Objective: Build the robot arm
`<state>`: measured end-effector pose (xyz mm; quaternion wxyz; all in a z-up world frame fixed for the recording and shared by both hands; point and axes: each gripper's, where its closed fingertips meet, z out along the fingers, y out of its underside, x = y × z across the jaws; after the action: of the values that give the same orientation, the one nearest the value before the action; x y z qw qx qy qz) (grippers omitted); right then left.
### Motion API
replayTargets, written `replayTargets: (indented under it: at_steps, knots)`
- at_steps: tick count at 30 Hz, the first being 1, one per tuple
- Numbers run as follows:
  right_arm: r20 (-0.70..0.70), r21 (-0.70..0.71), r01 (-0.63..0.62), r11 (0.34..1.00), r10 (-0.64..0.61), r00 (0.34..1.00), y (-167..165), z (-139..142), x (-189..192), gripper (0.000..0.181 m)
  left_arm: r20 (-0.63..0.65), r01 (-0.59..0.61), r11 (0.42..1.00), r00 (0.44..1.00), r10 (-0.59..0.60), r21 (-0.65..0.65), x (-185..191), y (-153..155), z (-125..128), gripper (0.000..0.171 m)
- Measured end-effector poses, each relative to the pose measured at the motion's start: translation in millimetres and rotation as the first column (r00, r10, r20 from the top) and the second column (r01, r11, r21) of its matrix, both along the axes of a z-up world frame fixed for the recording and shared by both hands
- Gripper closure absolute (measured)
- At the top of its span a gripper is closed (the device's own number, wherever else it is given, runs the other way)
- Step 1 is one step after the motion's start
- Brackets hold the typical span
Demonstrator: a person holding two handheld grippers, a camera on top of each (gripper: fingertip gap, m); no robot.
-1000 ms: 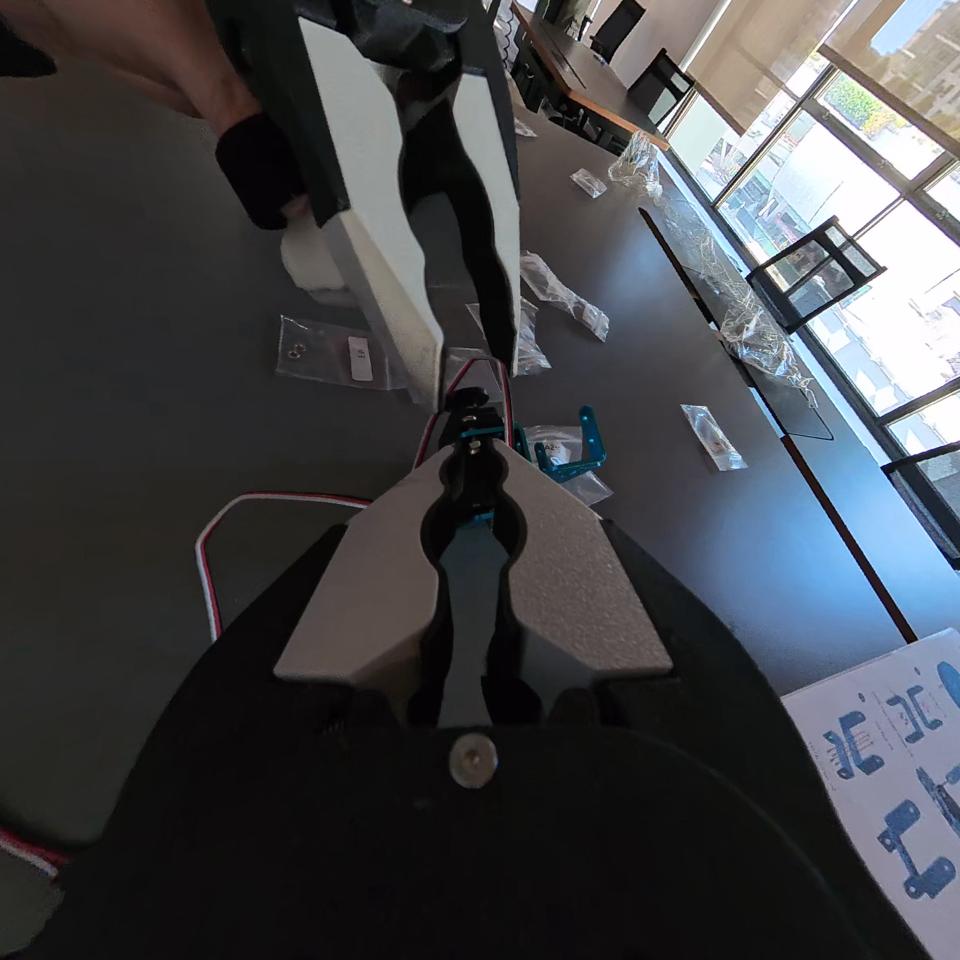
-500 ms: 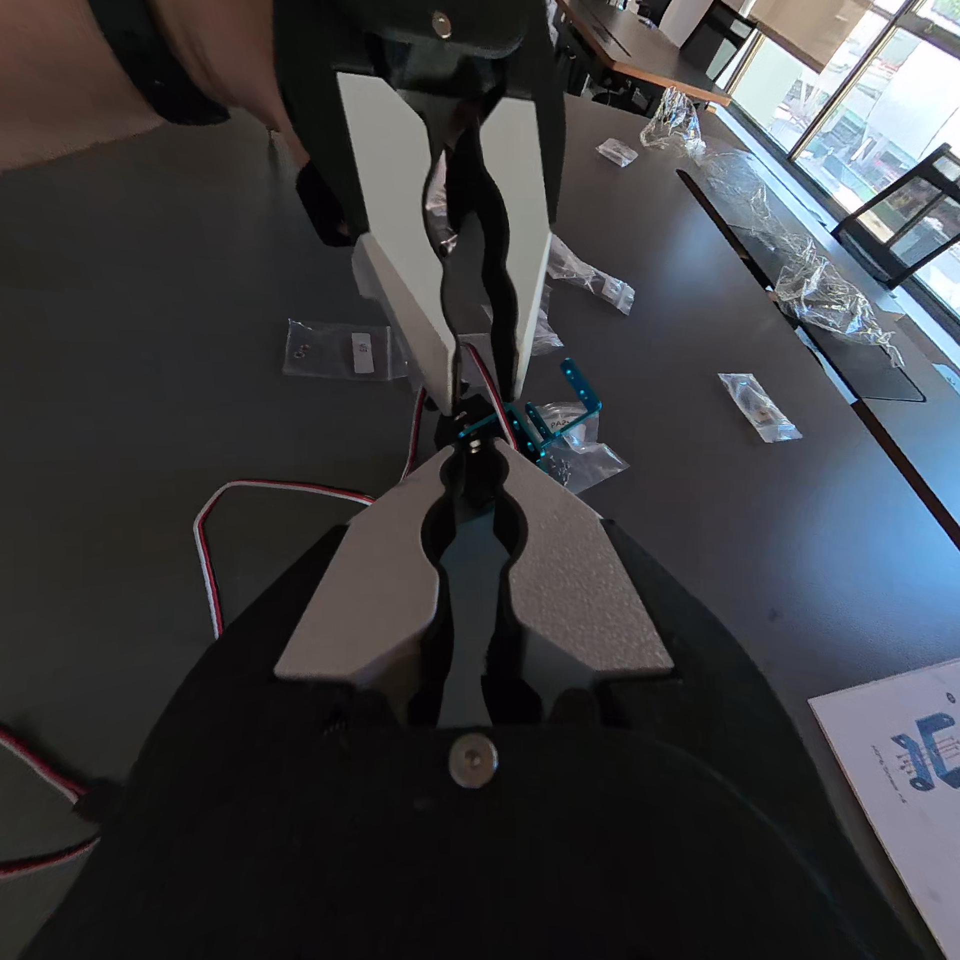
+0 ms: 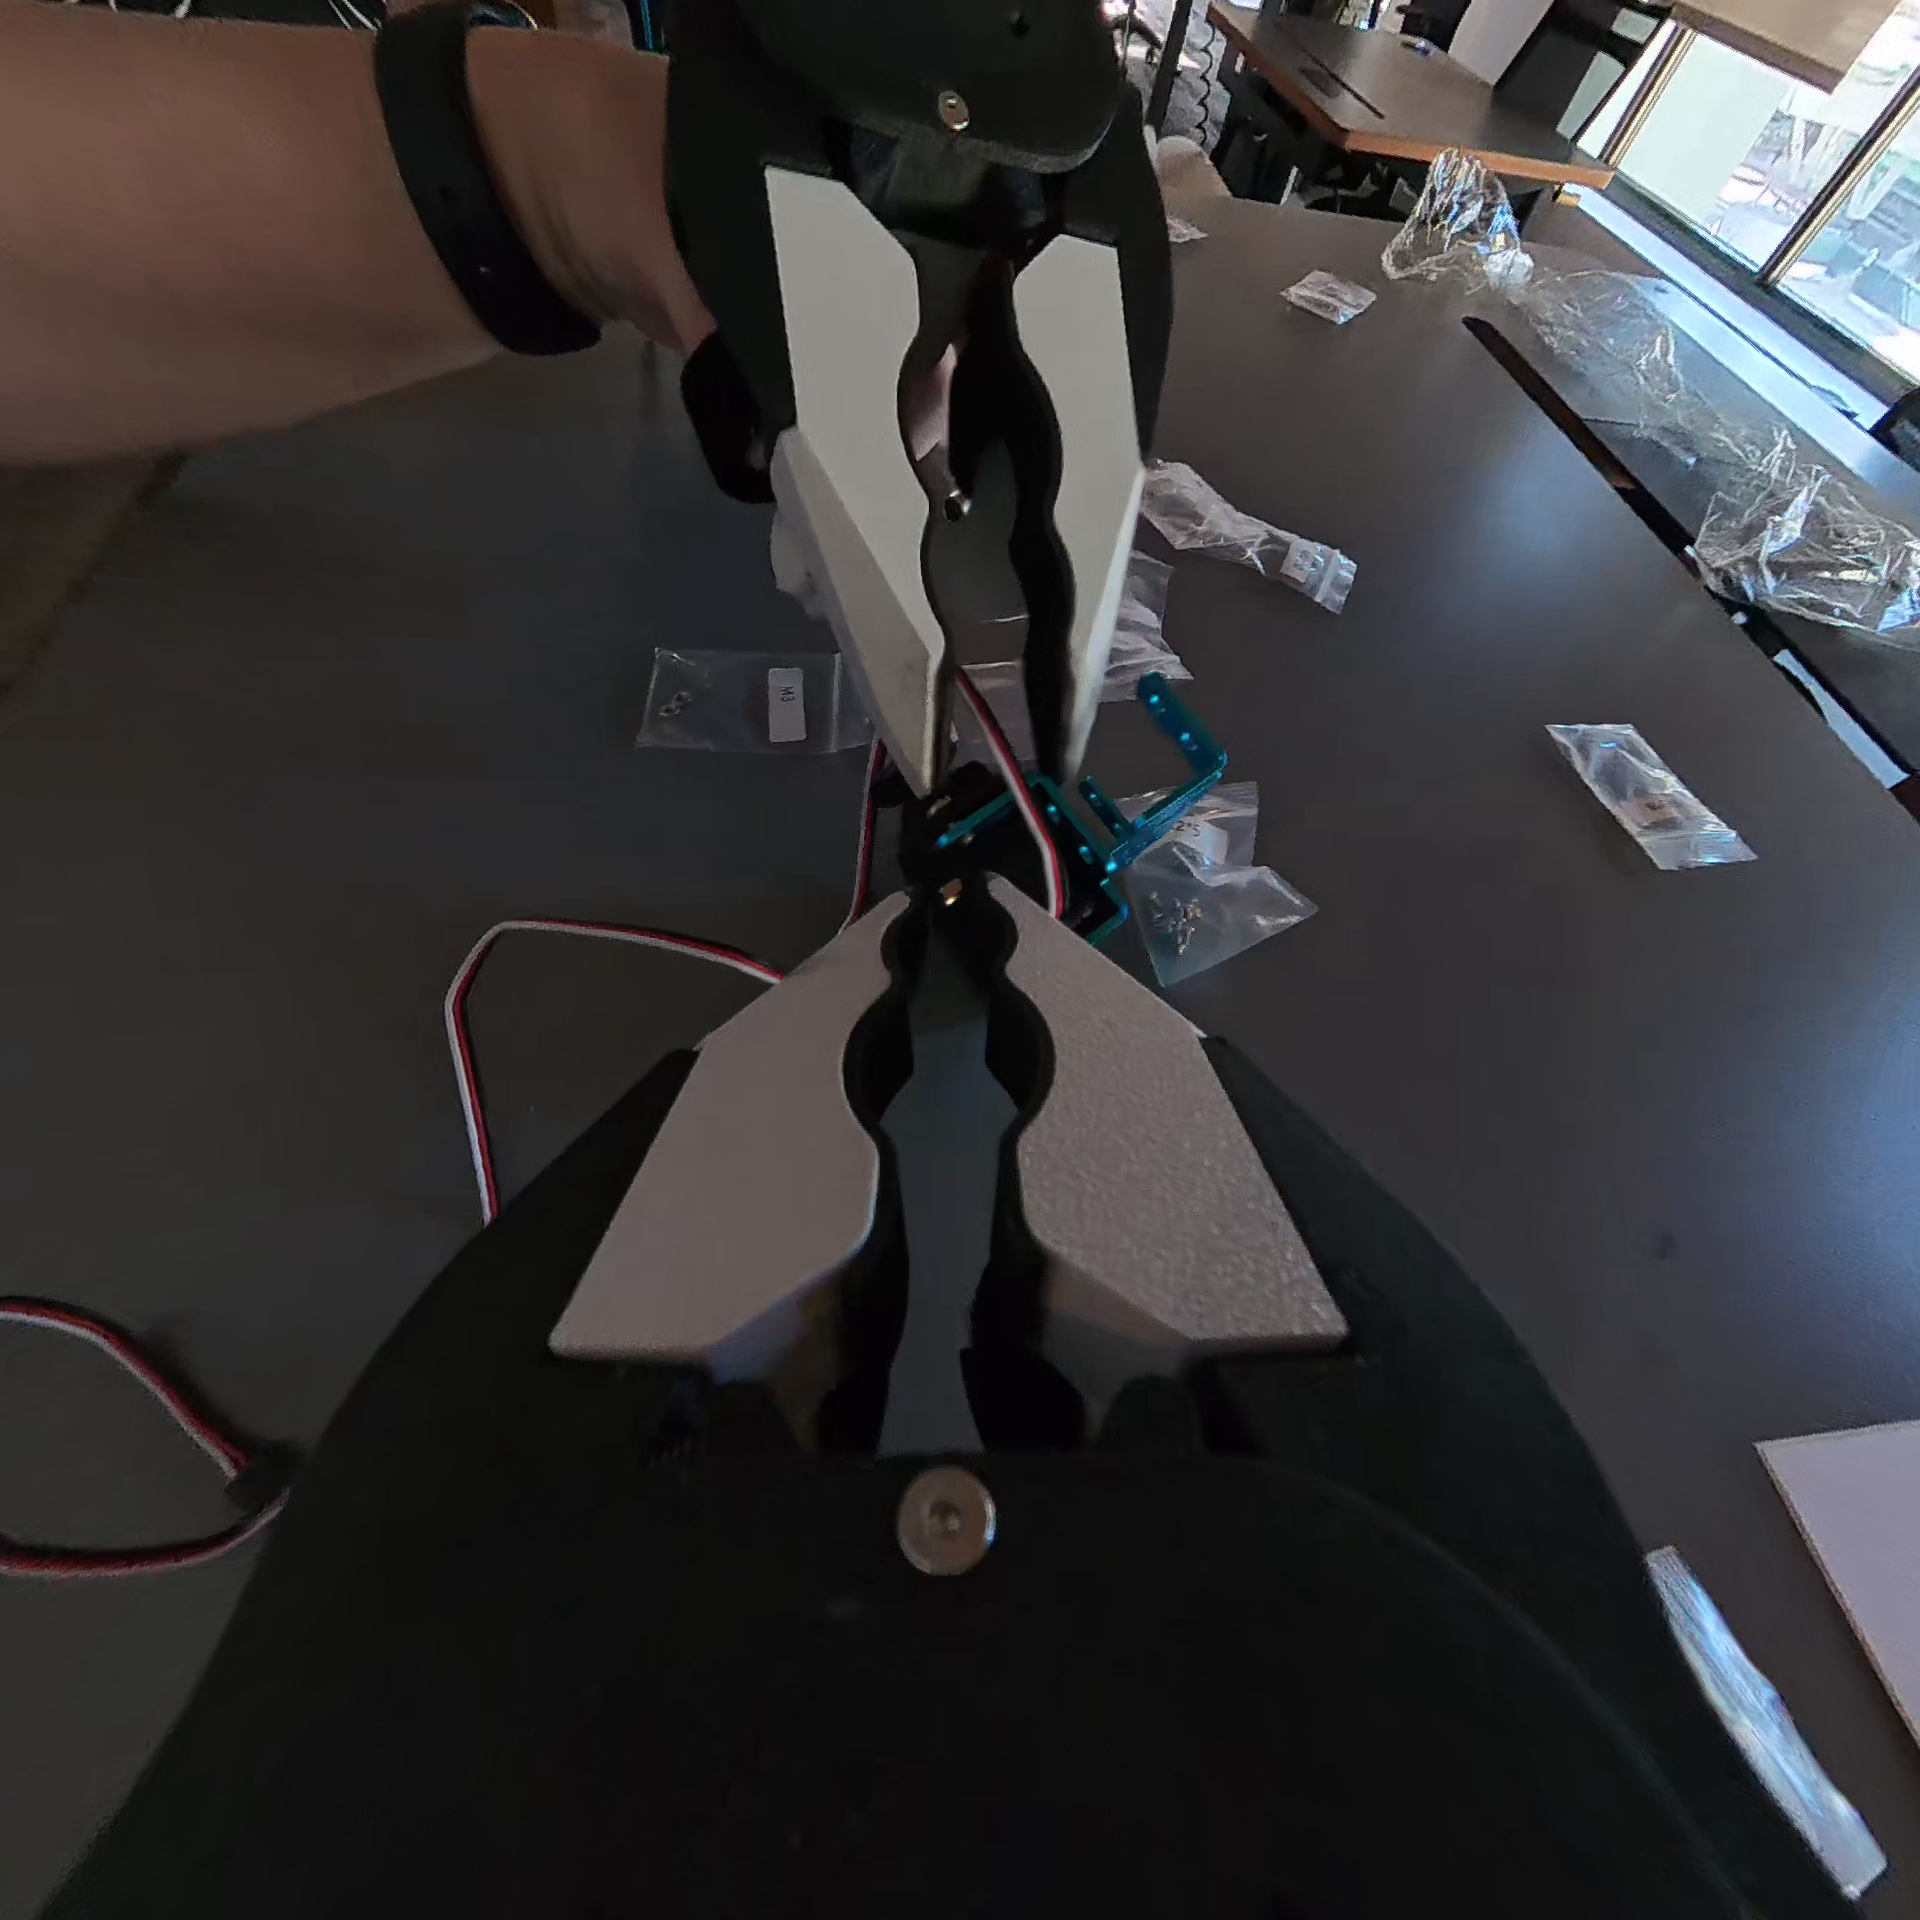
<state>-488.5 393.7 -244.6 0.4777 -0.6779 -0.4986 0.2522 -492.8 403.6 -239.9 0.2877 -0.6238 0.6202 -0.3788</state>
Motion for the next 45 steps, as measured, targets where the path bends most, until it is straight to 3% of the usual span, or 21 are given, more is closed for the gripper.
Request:
replayTargets:
  at_steps: [7, 13, 36, 40, 45]
  knots:
    - [0.031, 0.102, -0.010, 0.995, 0.007, 1.000, 1, 6, -4, 0.174, 0.062, 0.003, 1.000, 0.998, -0.003, 0.008, 1, -3, 1, 0.146]
    - [0.027, 0.096, -0.013, 0.995, 0.011, 1.000, 4, 4, -4, 0.174, 0.070, 0.018, 0.999, 0.997, -0.020, 0.035, 0, -4, 1, 0.149]
    - [-0.051, -0.103, -0.002, 0.995, -0.003, 0.999, 10, 2, -3, 0.176, 0.079, -0.036, 0.993, 0.997, 0.027, 0.114, 2, 3, -1, 0.149]
    - [-0.058, -0.080, -0.002, 0.997, -0.002, 0.998, 7, 9, 12, 0.173, 0.082, -0.036, 0.993, 0.996, 0.027, 0.116, 3, 3, -1, 0.149]
    - [0.035, -0.181, 0.164, 0.970, -0.160, 0.986, 17, -8, 63, 0.164, 0.079, -0.040, 0.991, 0.996, 0.030, 0.131, 4, 2, -1, 0.149]
